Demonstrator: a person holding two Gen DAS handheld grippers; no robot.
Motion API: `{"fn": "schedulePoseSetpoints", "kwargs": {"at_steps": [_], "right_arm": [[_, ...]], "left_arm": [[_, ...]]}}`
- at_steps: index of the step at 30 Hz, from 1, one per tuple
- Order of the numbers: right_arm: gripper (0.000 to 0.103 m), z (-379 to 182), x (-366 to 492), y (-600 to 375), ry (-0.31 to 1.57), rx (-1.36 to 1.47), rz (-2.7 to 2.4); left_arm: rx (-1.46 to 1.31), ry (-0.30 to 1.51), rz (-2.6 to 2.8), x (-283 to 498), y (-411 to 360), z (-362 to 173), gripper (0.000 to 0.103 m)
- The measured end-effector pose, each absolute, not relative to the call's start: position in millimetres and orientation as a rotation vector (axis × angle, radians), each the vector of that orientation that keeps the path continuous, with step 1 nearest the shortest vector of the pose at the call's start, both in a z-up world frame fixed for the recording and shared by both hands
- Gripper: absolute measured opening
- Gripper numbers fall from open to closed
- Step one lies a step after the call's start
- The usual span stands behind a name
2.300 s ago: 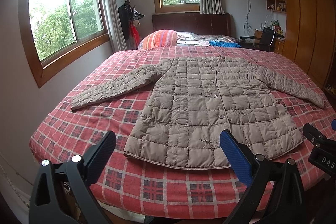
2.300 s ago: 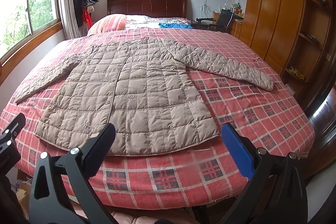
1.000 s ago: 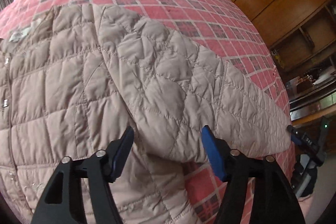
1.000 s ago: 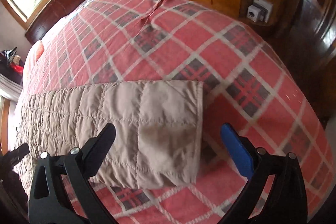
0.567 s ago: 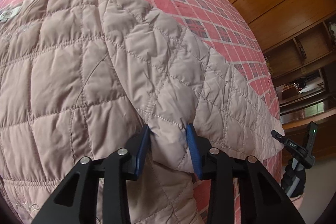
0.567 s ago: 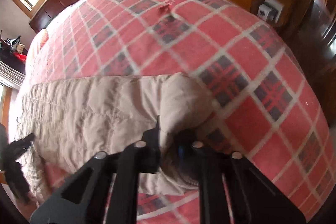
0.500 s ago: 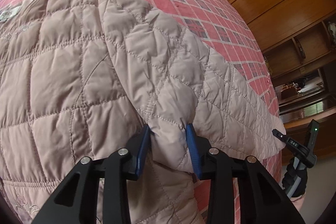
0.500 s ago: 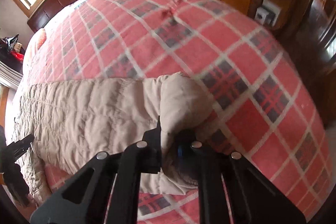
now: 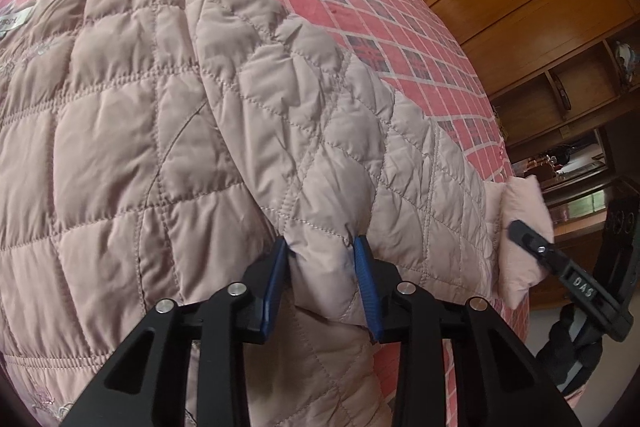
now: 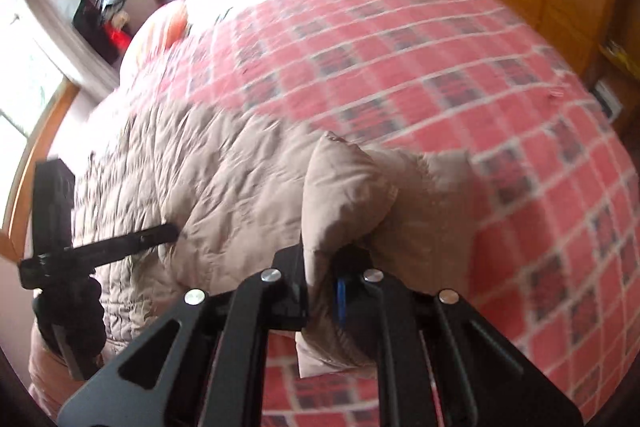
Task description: Fold large clothes
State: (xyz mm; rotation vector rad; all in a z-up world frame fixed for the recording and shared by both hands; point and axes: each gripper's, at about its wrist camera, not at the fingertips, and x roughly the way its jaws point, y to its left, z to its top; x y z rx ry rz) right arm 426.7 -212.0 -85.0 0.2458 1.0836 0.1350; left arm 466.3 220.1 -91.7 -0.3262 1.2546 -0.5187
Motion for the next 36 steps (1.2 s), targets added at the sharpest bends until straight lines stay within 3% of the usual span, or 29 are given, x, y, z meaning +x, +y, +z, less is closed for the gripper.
{"fn": "schedulePoseSetpoints", "kwargs": {"at_steps": [5,7,9,13,21,31,32,34,36], "right_arm": [[0.01,-111.1,446.6,-183.6,1.142,0.178,0.136],[0.014,-121.8,452.6,-173.1,1.163,0.161,0.133],[0.026,-123.2,449.9,-170.2,1.159,0.156,0.155],[0.037,-99.5,430.8,-173.1,1.101,0.237,0.304],[0.042,-49.1,384.6,-243.8,0.933,0.301,0.182],[0.042,-117.7,365.9,-294.2,1.057,0.389,0.061],[0.042,-122.1,366.3,-293.8,1.064,0.39,0.063],[0.042,-131.1,369.6,-290.2,1.081,0.395,0.07],[0.042,-139.6,370.4,-283.8,1.095,0.378,0.067]], "left_arm": [[-0.323,1.253,-0.528,465.9,220.9,-91.7,0.035],[-0.323,1.253,-0.53,465.4,220.7,-91.9,0.035],[-0.325,1.253,-0.533,465.0,221.2,-92.1,0.035],[-0.321,1.258,-0.535,462.6,225.3,-86.3,0.035],[-0.339,1.182,-0.683,429.2,201.7,-35.8,0.036],[-0.318,1.346,-0.693,433.2,128.8,-88.8,0.04],[-0.305,1.336,-0.688,433.3,126.0,-89.3,0.038],[-0.293,1.322,-0.677,430.0,123.2,-89.6,0.013],[-0.332,1.334,-0.676,430.5,125.4,-92.8,0.006]]}}
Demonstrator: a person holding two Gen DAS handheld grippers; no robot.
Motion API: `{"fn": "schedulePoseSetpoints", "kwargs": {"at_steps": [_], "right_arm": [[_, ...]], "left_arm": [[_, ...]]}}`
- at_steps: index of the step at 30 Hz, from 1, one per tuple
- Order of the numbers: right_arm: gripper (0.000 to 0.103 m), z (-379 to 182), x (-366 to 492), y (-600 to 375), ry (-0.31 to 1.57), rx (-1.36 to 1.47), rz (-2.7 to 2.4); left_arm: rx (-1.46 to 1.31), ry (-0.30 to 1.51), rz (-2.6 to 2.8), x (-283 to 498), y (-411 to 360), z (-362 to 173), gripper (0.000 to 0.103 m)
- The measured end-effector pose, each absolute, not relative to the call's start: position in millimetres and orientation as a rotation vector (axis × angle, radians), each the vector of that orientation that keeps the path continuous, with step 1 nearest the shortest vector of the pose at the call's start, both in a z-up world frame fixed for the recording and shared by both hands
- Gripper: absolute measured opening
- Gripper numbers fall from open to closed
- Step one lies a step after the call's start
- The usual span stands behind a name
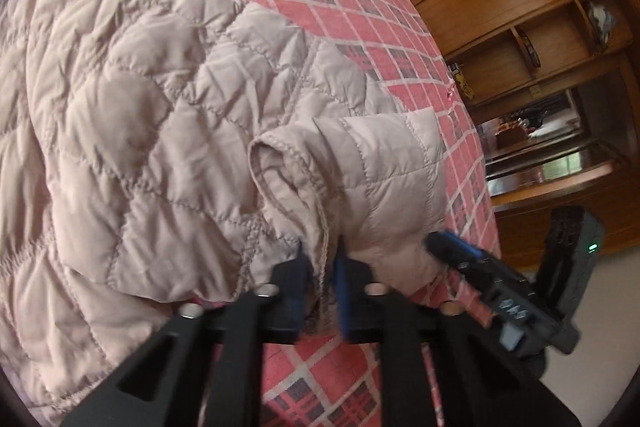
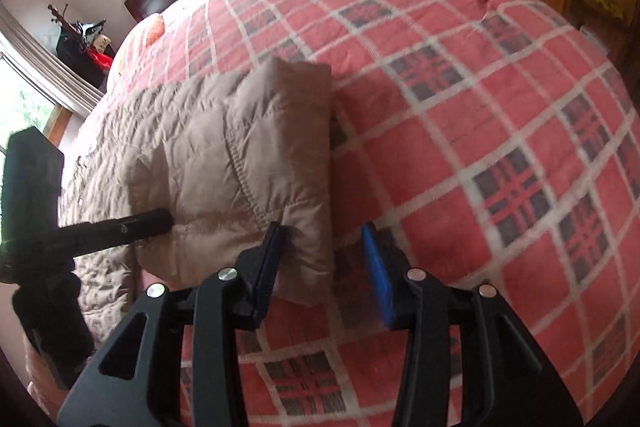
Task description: Fold large clothes
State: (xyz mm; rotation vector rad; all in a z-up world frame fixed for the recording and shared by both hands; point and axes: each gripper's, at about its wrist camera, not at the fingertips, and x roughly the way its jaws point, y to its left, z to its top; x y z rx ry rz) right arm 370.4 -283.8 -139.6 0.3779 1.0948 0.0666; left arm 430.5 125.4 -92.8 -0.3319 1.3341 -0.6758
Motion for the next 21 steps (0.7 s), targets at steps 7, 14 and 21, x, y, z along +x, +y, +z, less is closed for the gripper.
{"fn": "schedulePoseSetpoints", "kwargs": {"at_steps": [7,14,21], "right_arm": [[0.043,-122.7,369.8,-267.0,1.06,0.357,0.107],[0.059,-85.8,367.6,-244.0,0.973,0.419,0.273],[0.059,-103.5,400.6,-198.5,1.061,0.45,0.386]], "left_arm": [[-0.352,1.217,-0.66,409.2,158.4,-69.9,0.003],[-0.356,1.015,-0.624,381.5,245.2,-9.5,0.003],[-0.368,0.909,-0.461,361.1,349.2,20.0,0.003]]}}
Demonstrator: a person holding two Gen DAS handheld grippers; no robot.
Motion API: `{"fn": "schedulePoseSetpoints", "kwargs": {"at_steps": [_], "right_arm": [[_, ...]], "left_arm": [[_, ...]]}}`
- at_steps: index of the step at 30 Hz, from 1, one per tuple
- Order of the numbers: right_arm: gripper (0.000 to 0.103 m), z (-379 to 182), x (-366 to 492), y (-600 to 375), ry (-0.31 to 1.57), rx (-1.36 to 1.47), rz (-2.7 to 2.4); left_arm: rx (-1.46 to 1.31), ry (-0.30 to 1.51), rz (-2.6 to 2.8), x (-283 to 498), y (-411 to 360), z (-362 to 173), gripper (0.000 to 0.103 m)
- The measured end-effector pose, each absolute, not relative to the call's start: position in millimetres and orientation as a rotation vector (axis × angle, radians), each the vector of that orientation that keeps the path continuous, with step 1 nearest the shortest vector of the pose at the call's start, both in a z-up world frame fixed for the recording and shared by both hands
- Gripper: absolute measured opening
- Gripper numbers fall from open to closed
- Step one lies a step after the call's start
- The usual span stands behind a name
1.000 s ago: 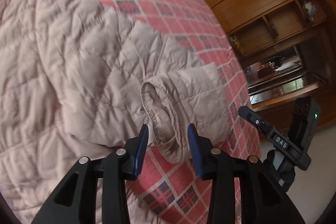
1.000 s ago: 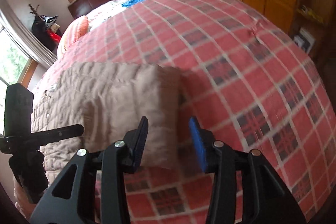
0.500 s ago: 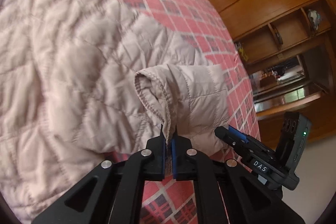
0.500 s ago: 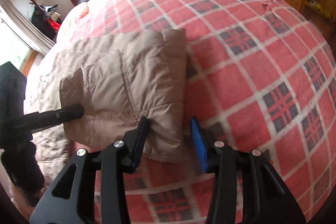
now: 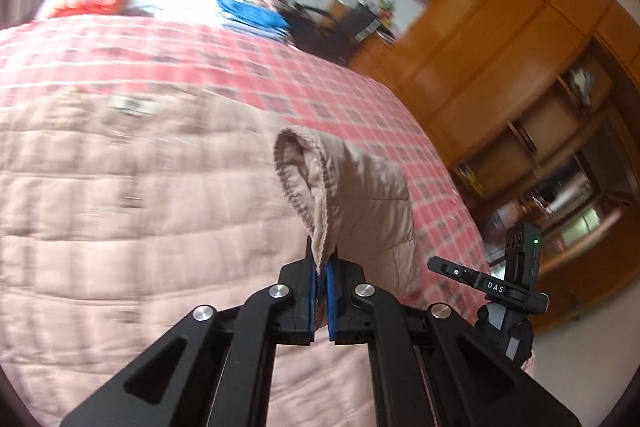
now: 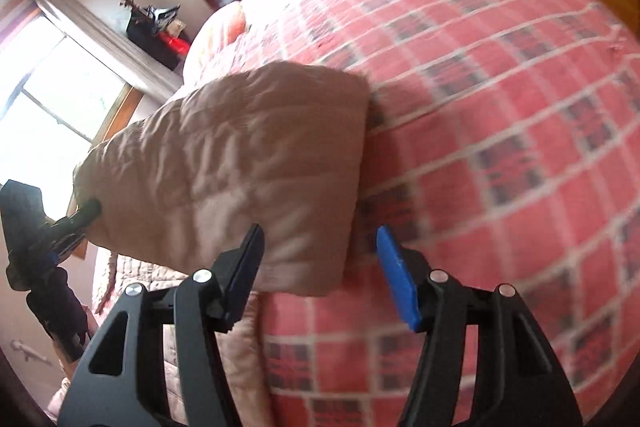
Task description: Fold large clothes
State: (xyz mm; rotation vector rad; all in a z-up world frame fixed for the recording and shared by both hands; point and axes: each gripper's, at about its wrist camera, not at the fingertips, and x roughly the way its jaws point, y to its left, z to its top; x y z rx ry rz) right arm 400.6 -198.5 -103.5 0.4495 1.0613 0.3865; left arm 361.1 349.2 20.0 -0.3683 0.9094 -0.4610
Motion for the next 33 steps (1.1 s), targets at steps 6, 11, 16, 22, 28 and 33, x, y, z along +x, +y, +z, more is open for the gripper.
{"fn": "schedulePoseSetpoints", "kwargs": {"at_steps": [6,11,16,22,28,33], "right_arm": [[0.06,-114.9,427.8,-144.2,1.155,0.406,0.442],[0.06,-120.4,442.8,-105.2,1.196,0.357,0.474],[0.044,-127.6,453.8,-77.9,1.243,0.295,0.448],[0.043,-134.4,461.1,-66.9,1.267,0.247,0.396],[0.048,-127.3,456.3,-38.1,1.266,0.175,0.371],[0.053,-79.5,432.3,-24.6,1.138,0.092,0.269]], "left_arm": [[-0.412,0.874,-0.302,352.4,436.7,18.5,0.003],[-0.465,0.89,-0.189,348.6,501.8,0.6,0.003],[-0.48,0.982,-0.128,357.5,540.2,-40.7,0.003],[-0.476,1.047,-0.127,371.3,547.1,-87.0,0.006],[-0.439,1.052,-0.116,375.4,546.6,-81.6,0.016],[-0.391,0.937,0.01,348.3,559.9,-37.5,0.024]]}}
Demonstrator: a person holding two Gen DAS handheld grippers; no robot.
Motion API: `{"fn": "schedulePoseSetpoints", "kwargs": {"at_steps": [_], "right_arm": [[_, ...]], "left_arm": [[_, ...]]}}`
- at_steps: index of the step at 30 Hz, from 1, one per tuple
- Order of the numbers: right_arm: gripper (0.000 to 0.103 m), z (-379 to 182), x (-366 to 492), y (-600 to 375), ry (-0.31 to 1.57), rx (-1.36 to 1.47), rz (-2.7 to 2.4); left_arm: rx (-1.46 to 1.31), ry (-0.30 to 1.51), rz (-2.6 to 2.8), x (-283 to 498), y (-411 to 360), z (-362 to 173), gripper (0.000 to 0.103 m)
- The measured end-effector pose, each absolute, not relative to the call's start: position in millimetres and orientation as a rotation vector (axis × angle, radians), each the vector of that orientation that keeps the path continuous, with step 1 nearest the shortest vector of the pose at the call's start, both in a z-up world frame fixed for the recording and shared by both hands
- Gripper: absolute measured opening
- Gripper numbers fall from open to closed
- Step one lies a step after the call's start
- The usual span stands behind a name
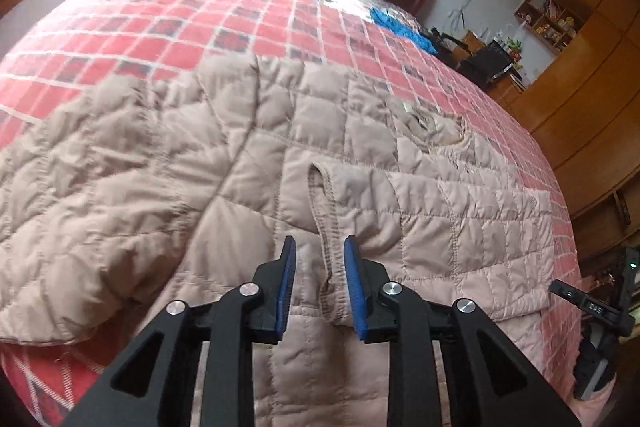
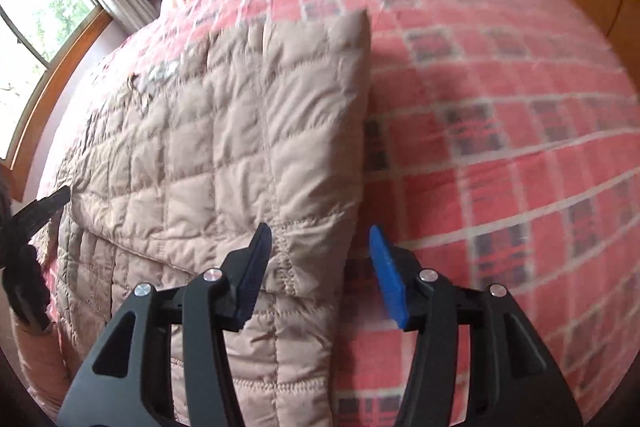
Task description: Fold large clothes
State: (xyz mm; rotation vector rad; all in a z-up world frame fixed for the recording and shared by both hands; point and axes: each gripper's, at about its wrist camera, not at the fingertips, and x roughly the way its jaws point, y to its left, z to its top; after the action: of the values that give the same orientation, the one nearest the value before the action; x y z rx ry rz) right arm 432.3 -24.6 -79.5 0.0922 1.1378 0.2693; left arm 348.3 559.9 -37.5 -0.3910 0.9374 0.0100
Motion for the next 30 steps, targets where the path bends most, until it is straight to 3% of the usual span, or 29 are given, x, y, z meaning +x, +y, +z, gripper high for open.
{"fn": "schedulePoseSetpoints", "kwargs": {"at_steps": [5,9,14,24,30], "right_arm": [[0.054,-47.4,418.9,18.8,1.125,0.07,0.373],[0.041,-69.9,424.7,63.5,1.223,0.013,0.404],[0.033,-112.0,431.8,82.9,1.282,-0.04,0.364],[0.031,-134.4,433.1,96.7,1.263,-0.046,0.341],[0.034,-118.3,439.5,79.8,1.285,0.005,0.334]], "left_arm": [[-0.288,0.881,-0.057,333.4,520.5,-10.0,0.024],[-0.218,0.96,-0.087,344.2,478.9,-27.4,0.024],[-0.182,1.062,-0.053,356.0,467.3,-62.9,0.024],[-0.094,1.041,-0.053,353.8,458.1,-84.9,0.024],[-0.189,1.072,-0.076,355.1,471.5,-76.9,0.024]]}}
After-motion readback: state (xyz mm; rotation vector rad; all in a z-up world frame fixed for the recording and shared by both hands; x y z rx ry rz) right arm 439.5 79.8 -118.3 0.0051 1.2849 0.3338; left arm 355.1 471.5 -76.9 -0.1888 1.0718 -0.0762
